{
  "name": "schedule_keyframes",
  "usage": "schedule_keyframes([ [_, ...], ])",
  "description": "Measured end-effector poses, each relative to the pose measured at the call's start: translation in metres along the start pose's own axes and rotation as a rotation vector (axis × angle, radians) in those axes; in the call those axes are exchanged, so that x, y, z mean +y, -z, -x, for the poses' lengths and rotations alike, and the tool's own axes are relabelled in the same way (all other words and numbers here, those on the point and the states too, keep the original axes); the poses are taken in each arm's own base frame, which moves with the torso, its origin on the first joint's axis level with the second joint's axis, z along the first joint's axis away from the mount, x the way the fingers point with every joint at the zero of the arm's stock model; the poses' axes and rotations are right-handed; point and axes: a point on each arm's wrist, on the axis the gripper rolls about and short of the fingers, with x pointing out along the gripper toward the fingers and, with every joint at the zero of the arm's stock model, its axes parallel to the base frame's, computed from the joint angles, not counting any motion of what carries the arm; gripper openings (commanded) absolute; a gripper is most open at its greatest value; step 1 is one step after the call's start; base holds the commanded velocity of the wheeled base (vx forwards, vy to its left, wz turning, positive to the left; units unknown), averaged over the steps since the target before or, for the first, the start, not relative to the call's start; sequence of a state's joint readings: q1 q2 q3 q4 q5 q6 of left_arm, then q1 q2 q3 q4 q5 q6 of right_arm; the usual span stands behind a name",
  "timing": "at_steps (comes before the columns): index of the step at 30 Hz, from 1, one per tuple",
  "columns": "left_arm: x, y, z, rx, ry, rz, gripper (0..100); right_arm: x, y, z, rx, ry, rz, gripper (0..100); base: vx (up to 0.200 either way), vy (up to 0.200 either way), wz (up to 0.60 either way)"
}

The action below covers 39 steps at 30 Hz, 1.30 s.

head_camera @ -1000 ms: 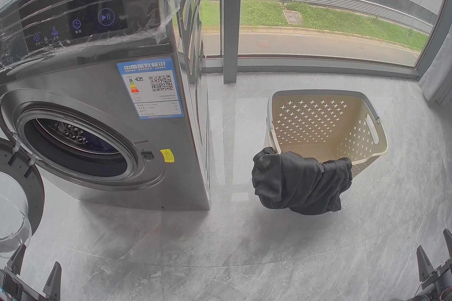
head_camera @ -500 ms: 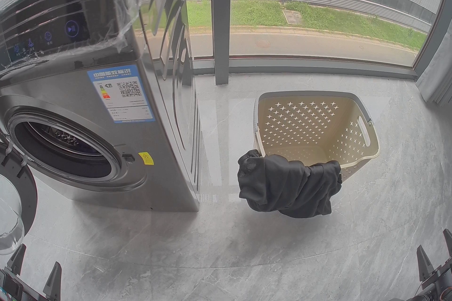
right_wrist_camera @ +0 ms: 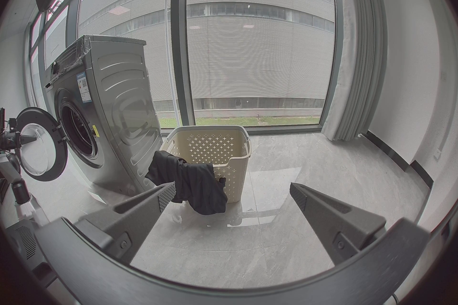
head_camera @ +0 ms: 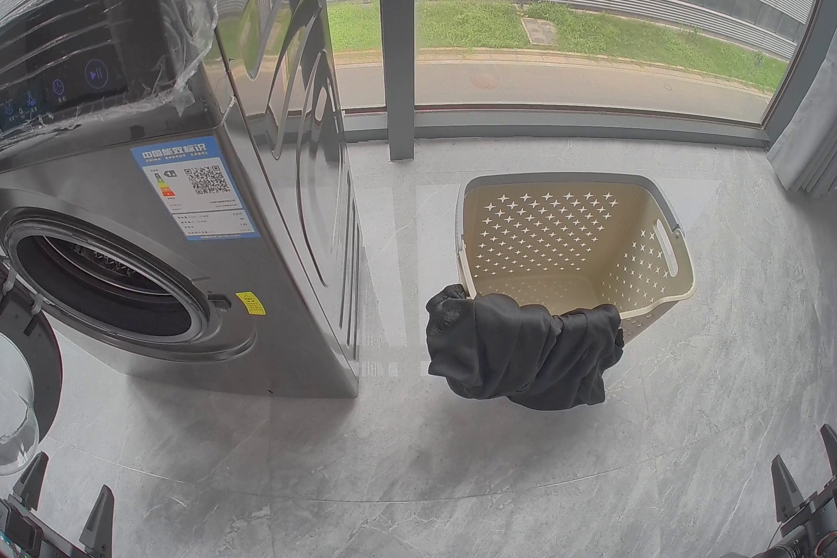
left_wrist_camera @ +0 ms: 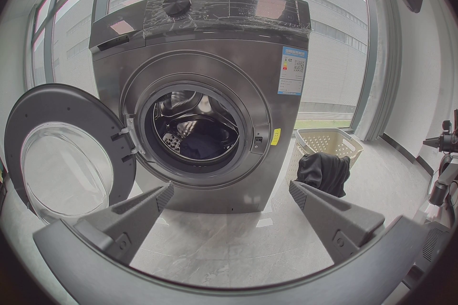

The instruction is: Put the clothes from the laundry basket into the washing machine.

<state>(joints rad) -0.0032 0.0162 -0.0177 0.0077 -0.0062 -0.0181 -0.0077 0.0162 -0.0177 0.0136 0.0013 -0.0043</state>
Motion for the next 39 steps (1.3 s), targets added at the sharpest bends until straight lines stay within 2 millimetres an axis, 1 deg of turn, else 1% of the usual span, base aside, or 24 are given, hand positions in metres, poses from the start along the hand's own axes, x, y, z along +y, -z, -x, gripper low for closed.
schedule_keyframes([
  [8, 0.0, 0.0, 0.0, 0.0, 0.0, 0.0, 100, 0.0, 0.0, 0.0, 0.0, 0.001, 0.0, 100, 0.0, -0.2, 0.0],
  [20, 0.0, 0.0, 0.0, 0.0, 0.0, 0.001, 100, 0.0, 0.0, 0.0, 0.0, 0.0, -0.001, 100, 0.0, 0.0, 0.0],
  [35, 0.0, 0.0, 0.0, 0.0, -0.001, 0.001, 100, 0.0, 0.0, 0.0, 0.0, 0.0, 0.0, 100, 0.0, -0.2, 0.0],
  [39, 0.0, 0.0, 0.0, 0.0, 0.0, 0.001, 100, 0.0, 0.0, 0.0, 0.0, 0.0, 0.0, 100, 0.0, 0.0, 0.0],
])
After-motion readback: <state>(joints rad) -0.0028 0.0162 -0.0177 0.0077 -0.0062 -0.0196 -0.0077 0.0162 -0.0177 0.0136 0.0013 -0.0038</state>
